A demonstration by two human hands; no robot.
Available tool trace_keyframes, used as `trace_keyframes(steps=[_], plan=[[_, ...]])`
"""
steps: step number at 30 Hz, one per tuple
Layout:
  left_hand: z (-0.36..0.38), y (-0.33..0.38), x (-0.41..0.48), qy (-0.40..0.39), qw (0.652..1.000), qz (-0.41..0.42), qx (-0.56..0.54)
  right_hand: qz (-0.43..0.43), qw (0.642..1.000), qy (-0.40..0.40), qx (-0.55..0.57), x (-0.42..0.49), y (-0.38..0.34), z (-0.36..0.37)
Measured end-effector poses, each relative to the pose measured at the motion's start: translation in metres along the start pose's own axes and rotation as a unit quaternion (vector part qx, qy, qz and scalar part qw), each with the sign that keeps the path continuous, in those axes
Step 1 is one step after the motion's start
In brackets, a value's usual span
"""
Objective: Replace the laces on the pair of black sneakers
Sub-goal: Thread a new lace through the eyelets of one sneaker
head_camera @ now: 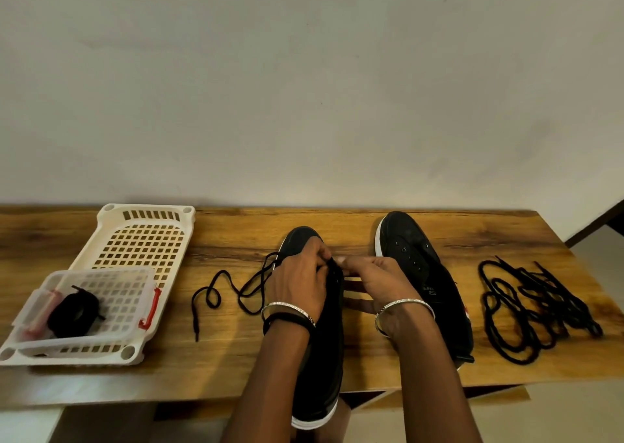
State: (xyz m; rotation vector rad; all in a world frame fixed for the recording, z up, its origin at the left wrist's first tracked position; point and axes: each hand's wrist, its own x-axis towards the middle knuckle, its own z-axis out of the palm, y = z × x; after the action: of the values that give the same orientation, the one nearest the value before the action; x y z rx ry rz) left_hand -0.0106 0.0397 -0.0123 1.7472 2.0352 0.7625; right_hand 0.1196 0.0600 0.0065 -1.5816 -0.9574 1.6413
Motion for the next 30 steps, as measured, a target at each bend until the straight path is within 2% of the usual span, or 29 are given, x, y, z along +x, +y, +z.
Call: trace_keyframes(steps=[4,8,14,17,20,22,24,26,28,30], plan=[[-0.002,0.0,0.001,-0.005,1.0,-0.016,-0.021,-0.027,0.999,0.02,-0.005,0.003,0.005,0.004],[-0.003,-0.003,0.001,-0.01,0.998,-0.035,-0.044,-0.08,0.992,0.067,-0.073,0.007,0.015,0.01],[0.0,-0.004,0.002,-0.009,0.997,-0.041,-0.06,-0.118,0.977,0.094,-0.15,0.011,0.015,0.018],[-0.001,-0.004,0.002,-0.009,0.997,-0.049,-0.056,-0.132,0.965,0.139,-0.178,0.014,0.016,0.022],[-0.008,-0.004,0.001,0.001,0.998,-0.06,-0.004,-0.149,0.965,0.193,-0.1,0.015,0.01,0.021],[-0.011,-0.005,0.002,0.013,0.998,-0.067,-0.009,-0.173,0.965,0.174,0.092,0.009,-0.002,0.018],[-0.014,-0.011,0.004,0.041,0.993,-0.09,-0.066,-0.171,0.926,0.115,0.317,-0.002,-0.017,0.01],[-0.017,-0.019,0.006,0.076,0.982,-0.111,-0.133,-0.163,0.902,0.122,0.381,-0.008,-0.024,-0.004],[-0.022,-0.029,0.008,0.099,0.973,-0.134,-0.16,-0.175,0.923,0.181,0.292,-0.007,-0.022,-0.019],[-0.03,-0.036,0.007,0.108,0.967,-0.163,-0.163,-0.223,0.939,0.228,0.127,-0.005,-0.017,-0.028]])
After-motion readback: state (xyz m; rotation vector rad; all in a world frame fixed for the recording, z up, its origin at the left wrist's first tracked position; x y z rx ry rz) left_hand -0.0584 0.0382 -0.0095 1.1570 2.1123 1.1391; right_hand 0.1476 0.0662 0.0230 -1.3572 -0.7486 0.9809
